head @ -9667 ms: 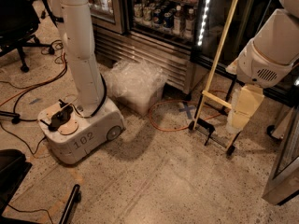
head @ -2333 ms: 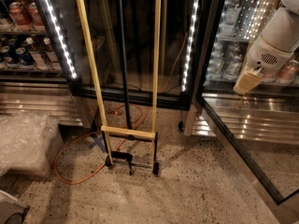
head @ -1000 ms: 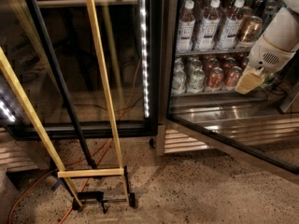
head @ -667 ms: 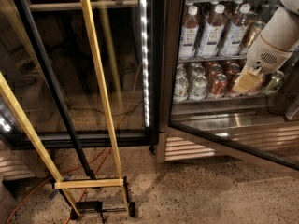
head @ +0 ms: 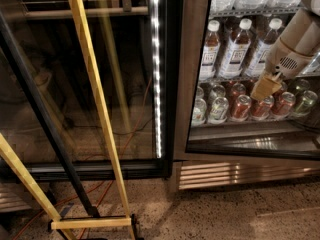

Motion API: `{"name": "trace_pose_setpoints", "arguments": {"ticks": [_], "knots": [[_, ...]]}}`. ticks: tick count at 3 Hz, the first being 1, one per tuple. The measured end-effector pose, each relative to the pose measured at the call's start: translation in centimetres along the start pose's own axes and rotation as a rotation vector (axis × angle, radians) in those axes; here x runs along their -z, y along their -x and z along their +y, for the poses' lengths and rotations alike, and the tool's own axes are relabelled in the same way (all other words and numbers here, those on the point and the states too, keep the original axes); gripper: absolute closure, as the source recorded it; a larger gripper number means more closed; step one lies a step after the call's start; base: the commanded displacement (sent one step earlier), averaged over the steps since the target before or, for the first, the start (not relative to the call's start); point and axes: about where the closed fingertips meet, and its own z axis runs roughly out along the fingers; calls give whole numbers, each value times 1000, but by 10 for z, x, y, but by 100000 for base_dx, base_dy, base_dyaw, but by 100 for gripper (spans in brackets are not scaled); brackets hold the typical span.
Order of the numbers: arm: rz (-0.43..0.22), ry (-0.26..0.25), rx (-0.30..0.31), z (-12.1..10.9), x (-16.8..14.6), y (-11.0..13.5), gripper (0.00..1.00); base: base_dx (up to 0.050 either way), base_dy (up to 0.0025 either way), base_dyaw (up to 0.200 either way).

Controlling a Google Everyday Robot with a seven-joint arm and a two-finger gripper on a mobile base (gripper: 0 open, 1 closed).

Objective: Close left fridge door

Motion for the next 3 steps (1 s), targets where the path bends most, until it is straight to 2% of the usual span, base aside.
{"name": "trace_pose_setpoints", "arguments": {"ticks": [1,2,3], "knots": [[0,0,0,0,0,0,100,4996,3,-55],[0,0,0,0,0,0,100,-4999,0,3],[0,0,0,0,0,0,100,0,0,0]]}}
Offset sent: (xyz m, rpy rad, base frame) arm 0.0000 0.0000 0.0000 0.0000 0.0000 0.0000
